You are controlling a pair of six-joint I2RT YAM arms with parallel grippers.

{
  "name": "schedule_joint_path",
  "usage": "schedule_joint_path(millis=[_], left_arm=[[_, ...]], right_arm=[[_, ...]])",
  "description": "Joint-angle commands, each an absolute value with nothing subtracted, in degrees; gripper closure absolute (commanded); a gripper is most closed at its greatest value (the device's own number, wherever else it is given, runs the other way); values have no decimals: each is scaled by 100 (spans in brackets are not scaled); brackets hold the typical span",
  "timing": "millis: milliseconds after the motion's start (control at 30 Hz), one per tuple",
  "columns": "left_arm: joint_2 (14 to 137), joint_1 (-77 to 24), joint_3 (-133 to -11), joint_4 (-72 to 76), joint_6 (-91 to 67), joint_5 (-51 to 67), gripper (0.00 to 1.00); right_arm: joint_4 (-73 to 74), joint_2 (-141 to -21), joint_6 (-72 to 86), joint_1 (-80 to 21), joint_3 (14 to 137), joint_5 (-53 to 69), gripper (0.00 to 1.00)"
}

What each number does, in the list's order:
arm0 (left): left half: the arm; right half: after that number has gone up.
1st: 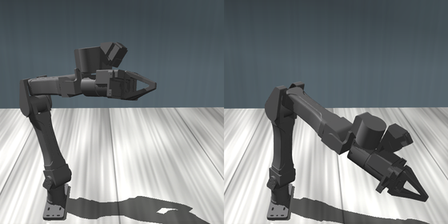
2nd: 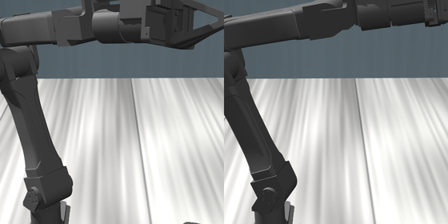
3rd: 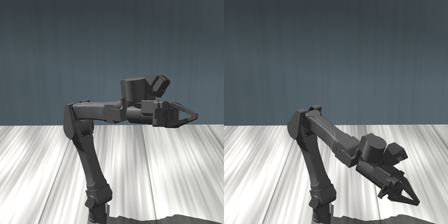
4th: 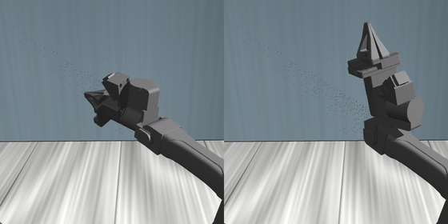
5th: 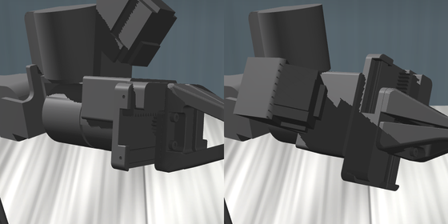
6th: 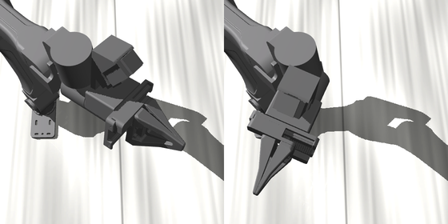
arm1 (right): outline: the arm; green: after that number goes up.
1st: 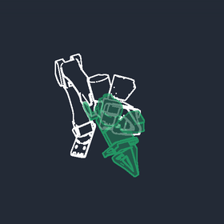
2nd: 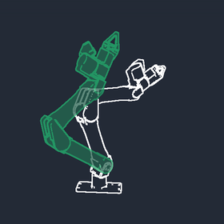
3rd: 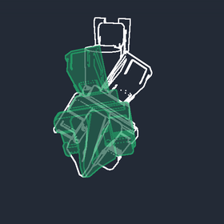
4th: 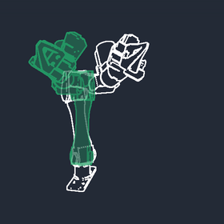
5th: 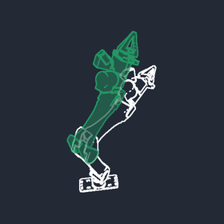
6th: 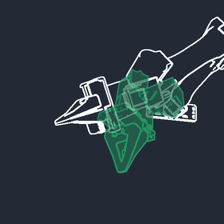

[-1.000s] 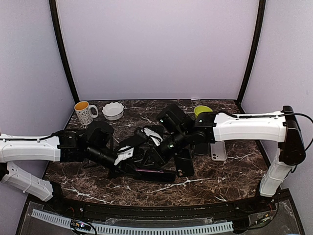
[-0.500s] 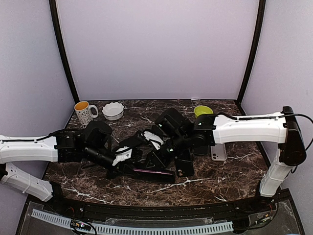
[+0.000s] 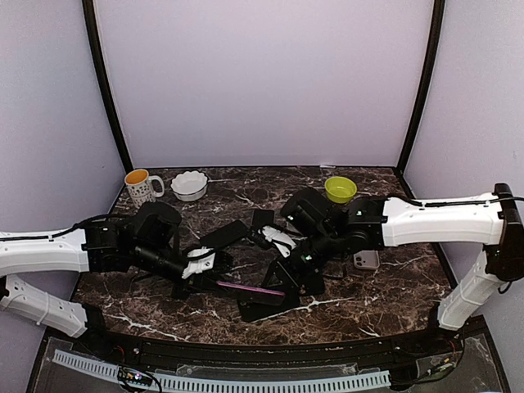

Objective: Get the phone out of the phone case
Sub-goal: Remove the phone case from the phone, then pass from the left arm to the right

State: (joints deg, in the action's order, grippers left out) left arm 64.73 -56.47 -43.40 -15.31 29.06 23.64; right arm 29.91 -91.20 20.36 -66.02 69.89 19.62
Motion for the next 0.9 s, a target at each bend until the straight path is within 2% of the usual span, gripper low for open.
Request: schedule_joint_path(millis=[0, 100, 200, 333, 400, 467, 633, 733, 867], left_arm=[[6009, -5564, -4343, -1300, 3010, 1846, 100], [5854, -5563, -4219, -1246, 2838, 1921, 100], [5736, -5563, -4134, -1203, 2634, 1999, 100], [5680, -5563, -4043, -1237, 2304, 2088, 100], [5652, -5568, -4010, -1247, 2164, 2130, 100], [5629, -5564, -3988, -1248, 2005, 2150, 100], [5663, -5563, -3964, -1275, 1676, 2280, 100], [5650, -5566, -3953, -1196, 1537, 2590, 100], [5616, -5564, -3911, -966, 1262, 2854, 100]], right_arm=[[3157, -8688, 2350, -6690, 6661, 1468, 92], [3073, -8460, 2489, -6597, 6540, 1004, 91], [3058, -8285, 2510, -6508, 6504, 477, 84], [2972, -7925, 2295, -6408, 6401, 79, 60], [2956, -7716, 2148, -6326, 6323, 23, 44], [2990, -7533, 1896, -6269, 6265, 112, 36], [2661, -7124, 1126, -6267, 5872, 1082, 29], [2404, -7037, 454, -6342, 5593, 1839, 29], [2191, -7053, -452, -6523, 5449, 2230, 29]])
